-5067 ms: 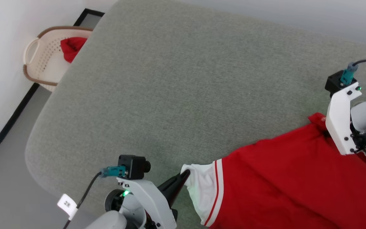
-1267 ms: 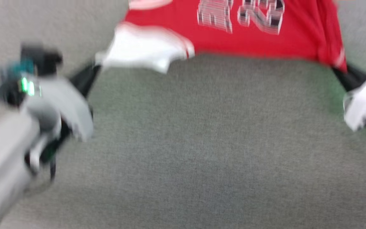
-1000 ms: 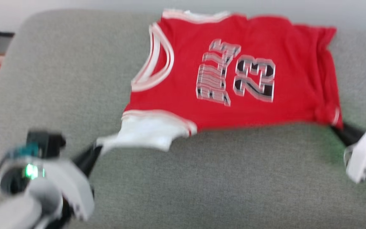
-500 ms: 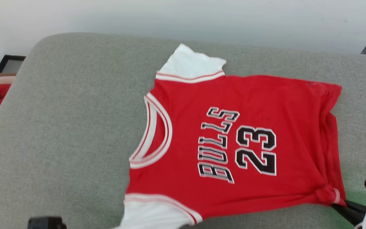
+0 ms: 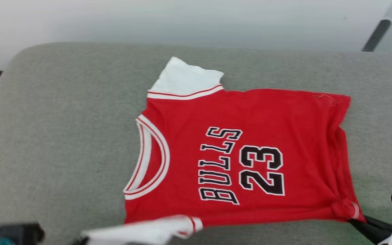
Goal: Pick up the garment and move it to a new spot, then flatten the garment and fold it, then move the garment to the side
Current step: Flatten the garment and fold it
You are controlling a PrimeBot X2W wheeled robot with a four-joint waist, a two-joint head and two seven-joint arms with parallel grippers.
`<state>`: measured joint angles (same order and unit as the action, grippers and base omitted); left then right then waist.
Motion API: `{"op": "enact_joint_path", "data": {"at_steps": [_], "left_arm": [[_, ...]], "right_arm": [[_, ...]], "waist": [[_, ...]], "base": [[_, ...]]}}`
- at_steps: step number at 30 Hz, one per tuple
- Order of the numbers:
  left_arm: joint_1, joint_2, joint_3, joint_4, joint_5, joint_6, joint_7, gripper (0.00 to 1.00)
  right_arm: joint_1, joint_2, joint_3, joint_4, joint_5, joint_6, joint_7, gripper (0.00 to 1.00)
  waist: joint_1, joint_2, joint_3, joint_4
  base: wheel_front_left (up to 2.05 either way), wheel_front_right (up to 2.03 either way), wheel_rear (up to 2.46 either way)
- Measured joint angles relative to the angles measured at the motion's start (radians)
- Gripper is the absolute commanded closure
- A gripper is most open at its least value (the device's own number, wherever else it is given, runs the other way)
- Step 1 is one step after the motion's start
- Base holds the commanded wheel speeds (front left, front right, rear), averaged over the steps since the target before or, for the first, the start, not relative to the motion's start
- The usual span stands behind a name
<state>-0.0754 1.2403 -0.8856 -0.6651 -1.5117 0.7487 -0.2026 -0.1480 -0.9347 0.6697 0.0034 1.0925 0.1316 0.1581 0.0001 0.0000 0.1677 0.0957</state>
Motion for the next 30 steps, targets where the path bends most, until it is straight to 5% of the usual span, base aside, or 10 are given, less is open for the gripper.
{"op": "enact_joint_path", "data": {"at_steps": [5, 13, 25, 30], "left_arm": [[-0.097, 0.088, 0.033, -0.017, 0.069, 0.005, 0.055, 1.00], [-0.332, 0.114, 0.046, 0.084, 0.249, -0.143, 0.268, 1.00], [-0.664, -0.156, -0.021, 0.518, 0.437, -0.442, 0.519, 1.00], [-0.740, -0.272, -0.060, 0.696, 0.454, -0.531, 0.566, 1.00]], "right_arm": [[0.003, 0.048, -0.085, -0.005, 0.008, 0.000, 0.031, 1.00], [-0.082, 0.161, -0.196, 0.035, -0.078, 0.001, 0.140, 1.00], [-0.274, 0.323, -0.259, 0.139, -0.250, 0.000, 0.300, 1.00], [-0.338, 0.362, -0.256, 0.183, -0.273, 0.000, 0.344, 1.00]], "waist": [[-0.0001, 0.0000, 0.002, -0.042], [-0.0001, 0.0000, 0.011, -0.103], [-0.0001, 0.0000, 0.087, -0.129], [-0.0001, 0.0000, 0.125, -0.129]], "base": [[0.00, 0.00, 0.00], [0.00, 0.00, 0.00], [0.00, 0.00, 0.00], [0.00, 0.00, 0.00]]}}
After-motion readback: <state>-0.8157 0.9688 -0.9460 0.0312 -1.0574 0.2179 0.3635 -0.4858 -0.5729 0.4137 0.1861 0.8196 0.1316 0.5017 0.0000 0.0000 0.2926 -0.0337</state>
